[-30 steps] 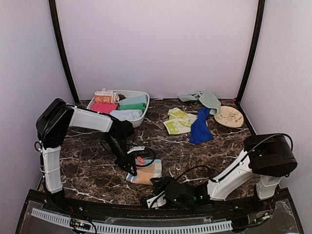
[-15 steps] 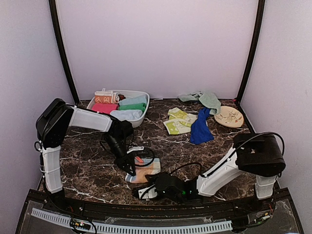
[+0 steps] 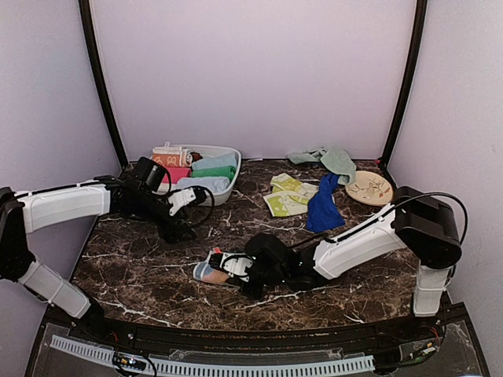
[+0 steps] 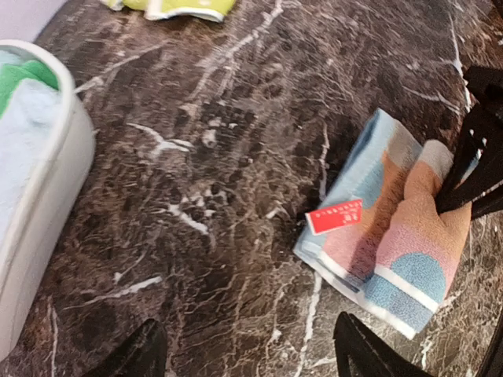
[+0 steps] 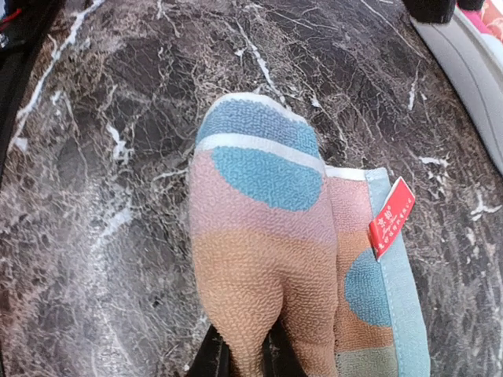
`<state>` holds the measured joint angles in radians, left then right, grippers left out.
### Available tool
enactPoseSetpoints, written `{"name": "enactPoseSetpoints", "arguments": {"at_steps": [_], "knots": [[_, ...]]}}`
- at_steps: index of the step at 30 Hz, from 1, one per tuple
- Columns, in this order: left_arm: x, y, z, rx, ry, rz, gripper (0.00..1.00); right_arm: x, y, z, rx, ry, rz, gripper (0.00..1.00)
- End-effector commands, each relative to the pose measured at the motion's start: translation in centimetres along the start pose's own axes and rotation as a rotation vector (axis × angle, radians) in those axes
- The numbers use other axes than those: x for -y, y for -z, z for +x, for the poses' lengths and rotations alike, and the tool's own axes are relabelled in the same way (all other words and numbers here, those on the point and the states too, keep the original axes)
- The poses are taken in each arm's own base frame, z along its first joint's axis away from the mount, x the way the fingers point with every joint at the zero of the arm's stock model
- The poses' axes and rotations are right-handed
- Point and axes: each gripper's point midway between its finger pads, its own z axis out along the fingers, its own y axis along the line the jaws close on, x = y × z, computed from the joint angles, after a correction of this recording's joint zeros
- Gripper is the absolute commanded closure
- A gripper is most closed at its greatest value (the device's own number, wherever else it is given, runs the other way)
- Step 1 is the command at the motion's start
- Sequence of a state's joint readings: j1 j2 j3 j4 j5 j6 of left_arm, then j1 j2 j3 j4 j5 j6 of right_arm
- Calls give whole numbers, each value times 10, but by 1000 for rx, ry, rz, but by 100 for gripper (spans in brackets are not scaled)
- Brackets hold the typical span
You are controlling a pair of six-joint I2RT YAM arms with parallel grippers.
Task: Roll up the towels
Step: Roll the towel at the center of the board.
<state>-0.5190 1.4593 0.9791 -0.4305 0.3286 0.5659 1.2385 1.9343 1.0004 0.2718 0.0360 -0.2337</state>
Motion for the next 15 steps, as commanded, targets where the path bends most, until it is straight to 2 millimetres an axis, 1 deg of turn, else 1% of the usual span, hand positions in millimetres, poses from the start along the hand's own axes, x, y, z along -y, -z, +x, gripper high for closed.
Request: {"name": "enactPoseSetpoints", "arguments": {"at_steps": [1, 2, 3, 4, 5, 6, 8, 9, 12, 13, 15], "knots": [[-14, 14, -2, 67, -9, -115, 23, -36, 3, 21, -88, -263, -279, 100], [4, 15, -3, 88, -34, -21, 24, -36, 3, 21, -89, -306, -307, 100], [19, 15, 2, 76, -66, 48, 24, -35, 3, 19, -83, -357, -348, 100], [39, 16, 2, 103, -102, 148, 25, -35, 3, 17, -75, -417, -396, 100], [52, 16, 5, 107, -120, 203, 26, -32, 3, 15, -66, -483, -437, 100], [64, 14, 10, 94, -145, 244, 28, -33, 5, 13, -57, -556, -505, 100], [81, 4, 22, 43, -223, 265, 33, -25, 3, 14, -59, -683, -567, 100], [94, -2, 25, 20, -279, 280, 34, -22, 2, 13, -60, -740, -589, 100], [110, -12, 27, 6, -362, 278, 34, -17, -4, 20, -99, -827, -613, 100], [111, -14, 24, 10, -373, 276, 33, -16, -6, 22, -120, -843, -615, 100], [111, -17, 19, 11, -380, 273, 33, -18, -13, 34, -186, -877, -616, 100]]}}
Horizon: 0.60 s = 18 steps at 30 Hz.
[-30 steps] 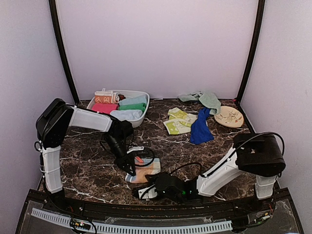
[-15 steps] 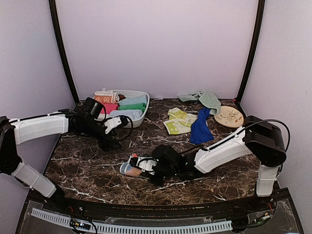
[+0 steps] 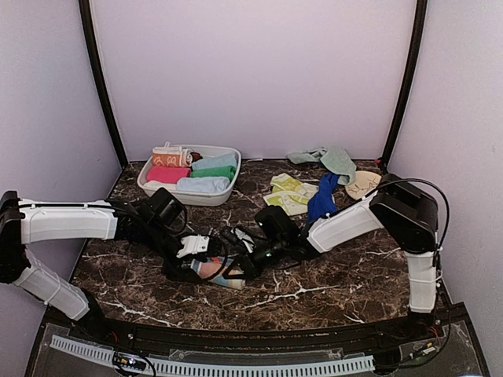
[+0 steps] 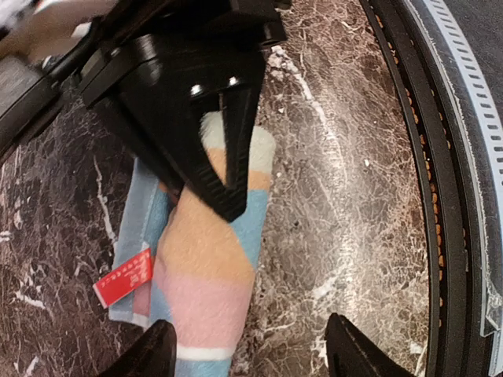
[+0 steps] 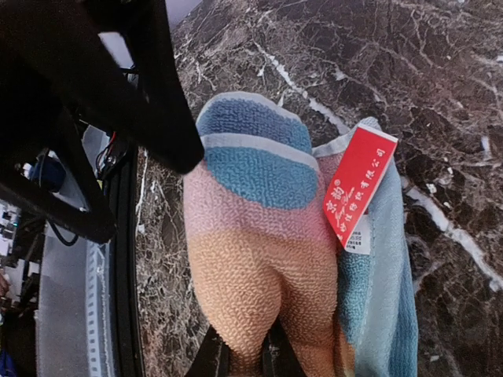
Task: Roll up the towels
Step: Roll the towel at the center of the board.
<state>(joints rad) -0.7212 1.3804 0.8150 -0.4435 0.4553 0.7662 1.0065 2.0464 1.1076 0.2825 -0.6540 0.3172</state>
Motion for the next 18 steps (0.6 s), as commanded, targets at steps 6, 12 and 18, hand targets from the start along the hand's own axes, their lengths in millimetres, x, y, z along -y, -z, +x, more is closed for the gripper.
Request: {"name": "enactPoseSetpoints", "arguments": {"at_steps": [6, 12, 18], "knots": [[-24, -21, -2, -34, -58, -75, 41, 22, -20, 60, -246, -328, -30, 100], [-31, -37, 12, -96, 4, -66, 73, 24, -15, 47, -185, -329, -21, 93], [-25, -42, 26, -116, 152, 66, 100, 38, -1, 27, -78, -248, 120, 70]]}}
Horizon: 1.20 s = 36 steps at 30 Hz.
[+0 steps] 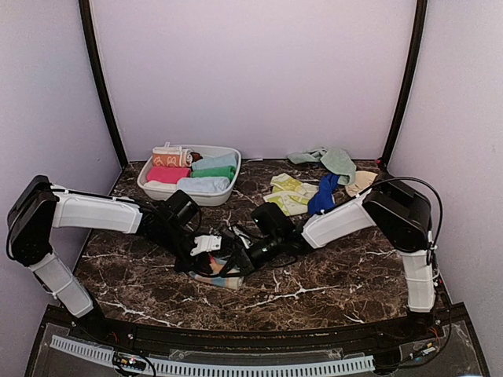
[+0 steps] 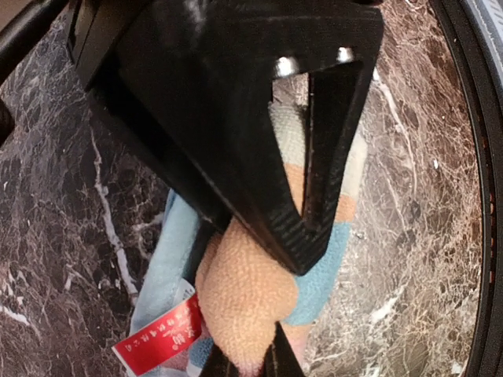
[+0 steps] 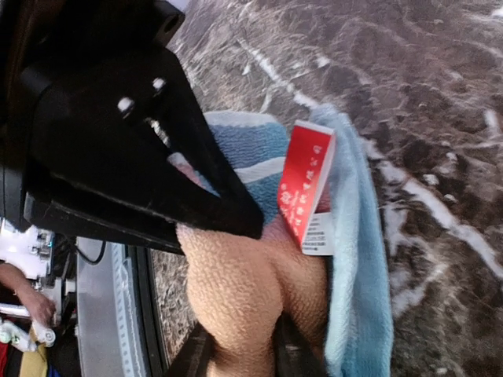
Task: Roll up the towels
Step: Roll the towel at the center of the board.
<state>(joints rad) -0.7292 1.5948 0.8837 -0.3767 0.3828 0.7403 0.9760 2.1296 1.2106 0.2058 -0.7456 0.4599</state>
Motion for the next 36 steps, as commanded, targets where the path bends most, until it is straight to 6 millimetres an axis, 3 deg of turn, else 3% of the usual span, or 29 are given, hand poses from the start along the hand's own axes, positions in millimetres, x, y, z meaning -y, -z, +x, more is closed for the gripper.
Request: {"name": "enactPoseSetpoints", "arguments": {"at_steps": [1, 4, 5, 6, 7, 9, 12, 16, 20, 23, 27, 32, 34, 36], "knots": [[0, -4, 12, -24, 119, 94, 100, 35, 15, 19, 35, -36, 214, 64], [4, -8, 20, -49, 176, 184, 100, 27, 46, 2, 202, 84, 298, 39], [6, -8, 22, -54, 196, 218, 100, 23, 58, -3, 255, 137, 329, 14], [6, -9, 23, -60, 215, 242, 100, 19, 70, -5, 299, 188, 370, 2], [8, -10, 24, -63, 227, 264, 100, 11, 83, -9, 337, 256, 417, 0], [8, -13, 25, -70, 238, 292, 100, 0, 97, -6, 364, 394, 514, 0], [9, -15, 25, -81, 243, 323, 100, -13, 100, 9, 323, 585, 656, 0], [8, -19, 26, -113, 259, 356, 100, -34, 85, 24, 188, 878, 860, 2], [8, -24, 31, -146, 273, 378, 100, -50, 55, 33, 24, 1216, 1033, 4], [6, -28, 36, -178, 273, 384, 100, -41, 39, 23, -52, 1359, 1163, 6], [6, -30, 38, -201, 278, 403, 100, -32, 19, 14, -65, 1472, 1173, 7], [6, -30, 40, -209, 260, 404, 100, 0, 9, 3, -106, 1450, 1175, 11], [-2, -27, 44, -197, 281, 388, 92, 18, 7, 8, -138, 1415, 1160, 14], [-5, -26, 43, -186, 282, 373, 86, 30, 4, 18, -174, 1381, 1118, 23]]}}
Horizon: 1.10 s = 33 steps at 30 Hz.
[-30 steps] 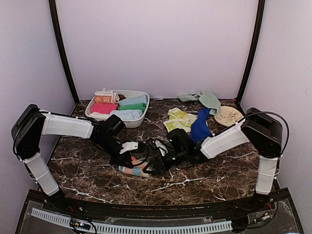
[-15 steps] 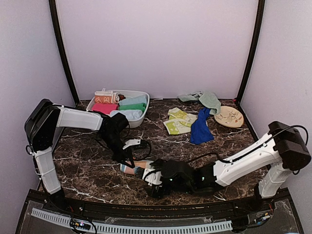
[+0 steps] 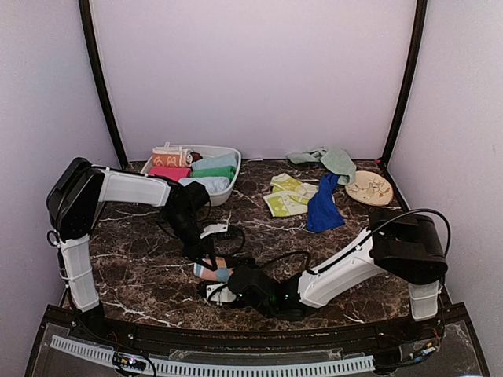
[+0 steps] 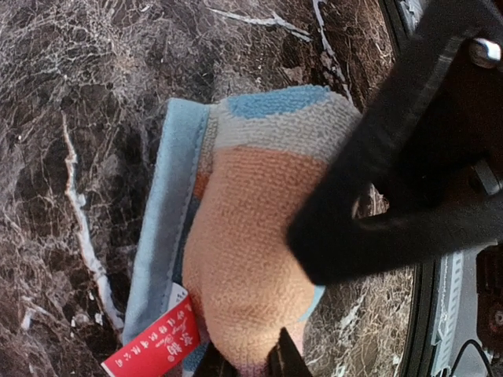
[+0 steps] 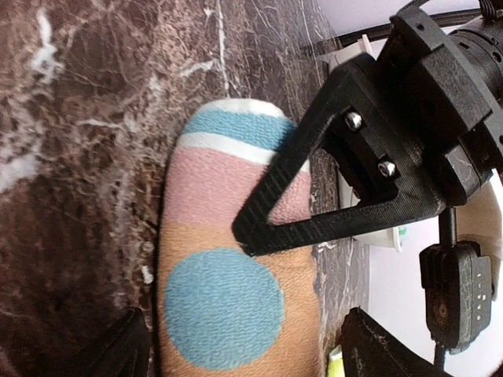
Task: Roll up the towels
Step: Roll the towel at the center of the board, then pick up the towel from the center of the board.
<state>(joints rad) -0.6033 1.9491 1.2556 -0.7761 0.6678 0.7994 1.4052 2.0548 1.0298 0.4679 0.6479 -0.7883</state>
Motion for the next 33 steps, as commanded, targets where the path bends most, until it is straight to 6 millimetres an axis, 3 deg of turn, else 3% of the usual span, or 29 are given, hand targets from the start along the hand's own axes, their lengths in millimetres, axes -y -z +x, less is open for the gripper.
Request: {"name": "enactPoseSetpoints", "arguments": {"at_steps": [1, 4, 6, 9, 15, 19, 22, 27, 33], "knots": [[-10, -13, 46, -149, 69, -23, 84, -34, -14, 30, -57, 12, -136, 29], [-20, 1, 36, -84, 71, -84, 77, -49, -11, 35, -67, -71, -232, 60], [-28, 17, 31, -26, 86, -137, 73, -59, -11, 38, -86, -119, -280, 73], [-30, 42, 20, 56, 99, -209, 61, -67, -11, 40, -115, -225, -349, 78], [-41, 113, 3, 224, 33, -573, 58, -80, -10, 39, -146, -495, -519, 86], [-40, 156, 3, 289, 49, -773, 37, -97, -14, 41, -192, -647, -613, 95], [-27, 157, 4, 302, 82, -729, 33, -87, -24, 32, -183, -826, -658, 100], [-1, 143, 0, 343, 131, -570, 44, -49, -41, 29, -153, -1158, -652, 100], [20, 138, -20, 433, 198, -394, 48, 51, -49, 27, -8, -1501, -444, 100]]}}
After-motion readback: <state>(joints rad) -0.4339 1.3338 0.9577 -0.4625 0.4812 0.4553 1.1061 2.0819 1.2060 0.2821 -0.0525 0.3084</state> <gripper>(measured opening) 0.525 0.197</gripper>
